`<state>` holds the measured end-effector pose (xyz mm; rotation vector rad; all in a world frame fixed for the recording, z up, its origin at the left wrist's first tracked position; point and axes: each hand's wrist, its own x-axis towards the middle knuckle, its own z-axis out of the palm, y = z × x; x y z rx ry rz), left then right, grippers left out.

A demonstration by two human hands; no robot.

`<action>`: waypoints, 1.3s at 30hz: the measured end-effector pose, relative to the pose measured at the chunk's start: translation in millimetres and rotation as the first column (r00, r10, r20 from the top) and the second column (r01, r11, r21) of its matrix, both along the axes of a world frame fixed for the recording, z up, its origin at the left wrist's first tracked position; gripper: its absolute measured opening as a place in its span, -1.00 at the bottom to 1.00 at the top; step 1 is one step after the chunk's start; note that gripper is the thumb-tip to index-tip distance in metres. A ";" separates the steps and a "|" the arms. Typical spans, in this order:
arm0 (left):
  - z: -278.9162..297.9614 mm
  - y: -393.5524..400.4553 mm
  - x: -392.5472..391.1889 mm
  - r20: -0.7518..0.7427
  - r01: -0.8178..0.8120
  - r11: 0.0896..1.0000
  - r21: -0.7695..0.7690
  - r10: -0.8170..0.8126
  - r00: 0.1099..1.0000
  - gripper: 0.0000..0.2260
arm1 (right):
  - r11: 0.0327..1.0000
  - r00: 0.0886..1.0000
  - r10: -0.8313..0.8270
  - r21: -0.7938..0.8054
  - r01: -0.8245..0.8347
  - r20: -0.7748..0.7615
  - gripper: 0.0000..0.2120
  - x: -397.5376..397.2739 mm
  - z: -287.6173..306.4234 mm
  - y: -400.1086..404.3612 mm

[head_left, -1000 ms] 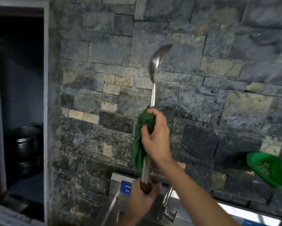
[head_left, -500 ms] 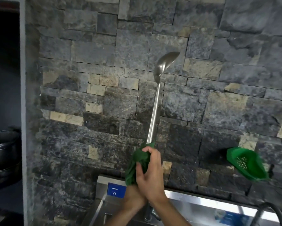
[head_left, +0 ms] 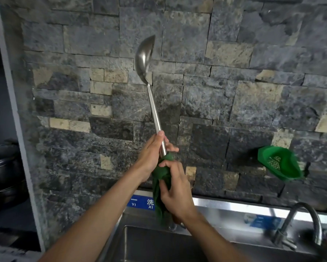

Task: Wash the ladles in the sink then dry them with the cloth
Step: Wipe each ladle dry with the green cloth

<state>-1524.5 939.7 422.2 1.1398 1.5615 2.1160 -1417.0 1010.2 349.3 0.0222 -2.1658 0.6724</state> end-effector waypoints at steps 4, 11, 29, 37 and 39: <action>-14.5 -0.6 -7.2 0.087 0.014 0.994 0.107 -0.024 0.996 -0.67 | 0.994 0.998 -0.058 0.099 0.054 0.035 -0.52 1.7 -14.2 -2.3; -12.2 -13.4 -10.5 0.065 -0.055 0.986 0.155 0.045 0.997 -0.70 | 0.948 0.968 -0.231 0.245 0.202 0.098 -0.26 19.2 -72.3 -13.3; -97.2 -47.1 6.2 0.279 -0.094 0.980 0.177 0.042 0.959 -0.65 | 0.960 0.963 -0.194 -0.238 0.147 -0.186 -0.43 61.4 -39.4 4.0; -115.7 -39.7 57.0 0.452 -0.019 1.000 0.018 0.009 0.892 -0.47 | 0.969 0.869 -0.033 0.199 0.150 -0.493 -0.55 -1.2 97.5 -0.8; -109.9 -33.6 63.1 0.486 0.045 0.999 -0.012 -0.033 0.873 -0.45 | 0.903 0.878 -0.016 0.370 0.219 -0.479 -0.47 -22.0 122.0 1.8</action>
